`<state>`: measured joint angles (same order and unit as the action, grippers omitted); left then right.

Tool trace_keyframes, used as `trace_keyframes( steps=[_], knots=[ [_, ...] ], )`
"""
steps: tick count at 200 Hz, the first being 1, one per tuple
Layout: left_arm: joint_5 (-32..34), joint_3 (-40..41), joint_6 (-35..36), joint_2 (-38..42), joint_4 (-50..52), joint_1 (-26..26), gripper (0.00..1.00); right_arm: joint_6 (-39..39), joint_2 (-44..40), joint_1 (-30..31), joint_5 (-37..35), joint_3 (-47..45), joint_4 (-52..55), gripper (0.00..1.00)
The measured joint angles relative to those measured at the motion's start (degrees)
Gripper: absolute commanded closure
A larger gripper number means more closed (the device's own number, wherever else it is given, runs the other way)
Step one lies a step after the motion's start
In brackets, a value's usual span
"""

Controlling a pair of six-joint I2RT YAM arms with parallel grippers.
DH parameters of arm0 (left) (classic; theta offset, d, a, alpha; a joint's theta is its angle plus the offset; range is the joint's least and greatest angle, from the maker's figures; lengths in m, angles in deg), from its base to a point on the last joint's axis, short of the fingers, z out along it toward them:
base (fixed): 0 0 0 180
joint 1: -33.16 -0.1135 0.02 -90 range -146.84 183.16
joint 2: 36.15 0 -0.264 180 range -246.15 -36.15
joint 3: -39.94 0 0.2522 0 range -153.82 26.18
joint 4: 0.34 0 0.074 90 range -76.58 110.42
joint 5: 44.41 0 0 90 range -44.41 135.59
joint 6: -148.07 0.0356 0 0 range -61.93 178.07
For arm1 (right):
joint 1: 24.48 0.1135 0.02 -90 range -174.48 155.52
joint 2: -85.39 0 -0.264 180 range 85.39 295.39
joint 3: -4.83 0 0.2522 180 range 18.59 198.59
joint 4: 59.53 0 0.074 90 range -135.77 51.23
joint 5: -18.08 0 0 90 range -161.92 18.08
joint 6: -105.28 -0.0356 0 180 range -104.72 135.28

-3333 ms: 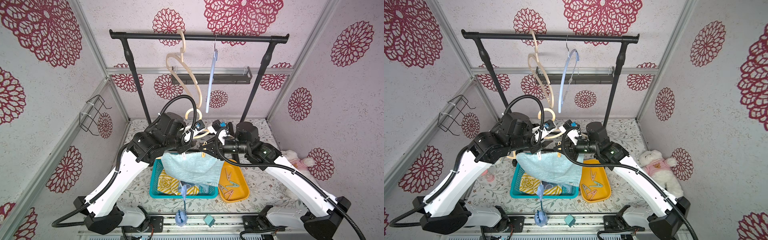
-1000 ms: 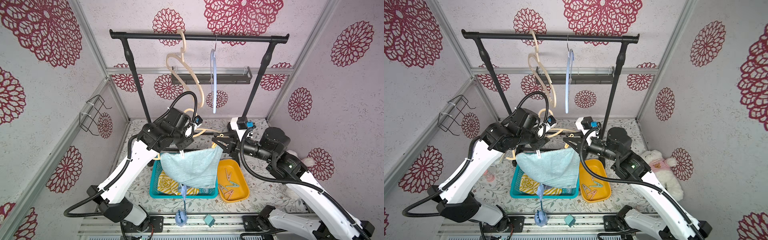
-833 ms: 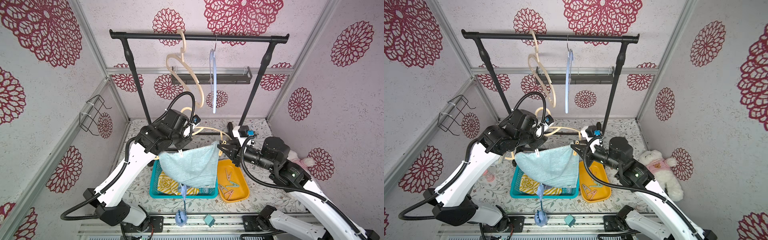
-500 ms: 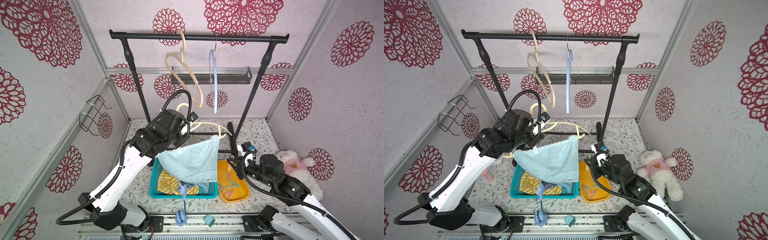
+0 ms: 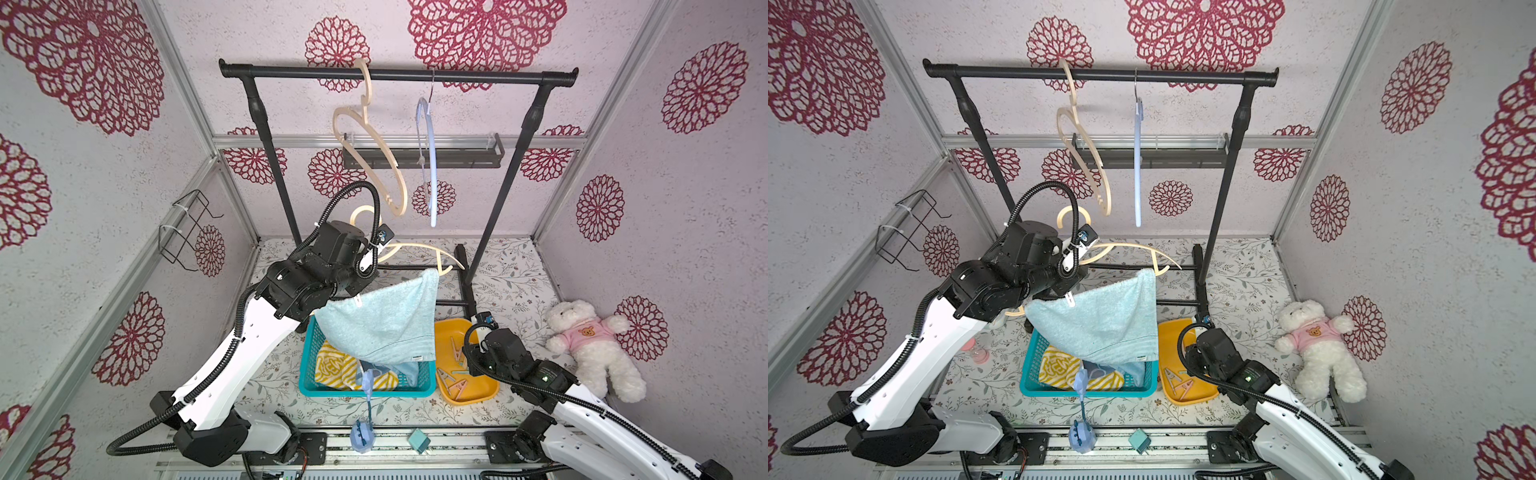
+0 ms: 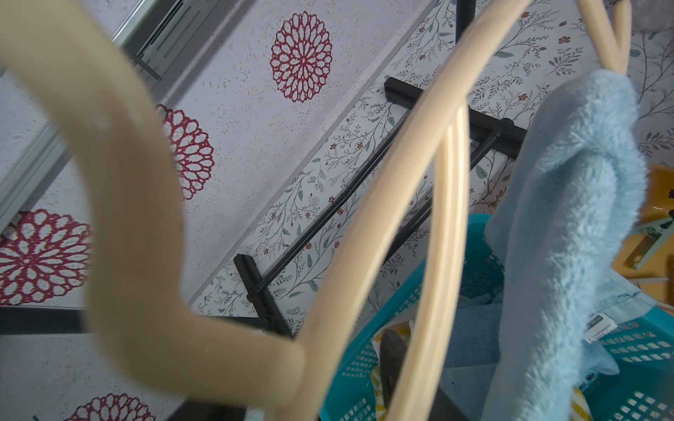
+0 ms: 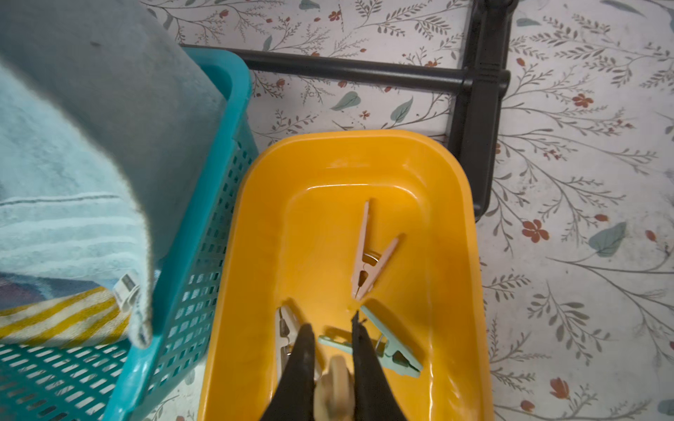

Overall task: Remove the clothespins securing towels to the hanger
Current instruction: Place the clothespin in the storage box.

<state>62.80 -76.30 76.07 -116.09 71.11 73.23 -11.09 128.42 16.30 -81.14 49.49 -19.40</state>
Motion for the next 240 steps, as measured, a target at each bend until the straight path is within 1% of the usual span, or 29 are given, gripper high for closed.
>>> trace_keyframes(
  steps=[18, 40, 71, 94, 106, 119, 140, 154, 172, 189, 221, 240],
  knots=[
    [-0.1, 0.3, 0.0, 0.3, 0.0, 0.0, 1.00, -0.7, 1.1, 0.0, -0.3, 0.0, -0.8, 0.55],
    [-0.4, 0.9, 0.0, 0.9, -0.2, 0.0, 1.00, -1.3, 2.0, 0.0, -0.6, 0.0, -1.4, 0.44],
    [-1.7, 2.3, 0.1, 2.1, -0.8, 0.0, 1.00, -1.1, 1.8, 0.0, -1.1, 2.5, -0.9, 0.41],
    [-2.5, 3.3, 0.4, 3.2, -1.0, 0.0, 1.00, -0.2, 0.7, 0.0, -0.9, 7.4, -0.5, 0.41],
    [-3.1, 4.1, 0.5, 3.9, -1.3, 0.0, 1.00, 0.9, 0.3, 0.0, 0.4, 10.9, 0.0, 0.41],
    [-3.8, 5.3, 0.8, 4.8, -1.4, 0.0, 1.00, 2.8, 0.3, 0.0, 3.8, 15.7, 0.5, 0.42],
    [-5.2, 6.8, 1.3, 5.9, -1.5, 0.0, 1.00, 6.5, 1.0, 0.0, 12.6, 24.3, 0.5, 0.42],
    [-6.5, 7.6, 1.6, 6.5, -1.5, 0.0, 1.00, 8.9, 2.6, 0.0, 18.7, 30.2, 0.6, 0.42],
    [-8.0, 8.5, 2.1, 7.2, -1.4, 0.0, 1.00, 11.7, 5.0, 0.2, 24.3, 36.3, 0.5, 0.40],
    [-9.6, 9.4, 2.8, 8.1, -1.5, 0.1, 1.00, 14.4, 7.5, 0.3, 27.6, 40.6, 0.7, 0.38],
    [-12.2, 11.7, 4.4, 10.4, -1.9, 0.3, 1.00, 20.1, 13.6, 0.3, 31.3, 48.6, 1.0, 0.35],
    [-13.1, 12.5, 5.4, 11.4, -2.2, 0.4, 1.00, 23.6, 19.3, 0.3, 33.4, 54.1, 2.2, 0.34]
  ],
)
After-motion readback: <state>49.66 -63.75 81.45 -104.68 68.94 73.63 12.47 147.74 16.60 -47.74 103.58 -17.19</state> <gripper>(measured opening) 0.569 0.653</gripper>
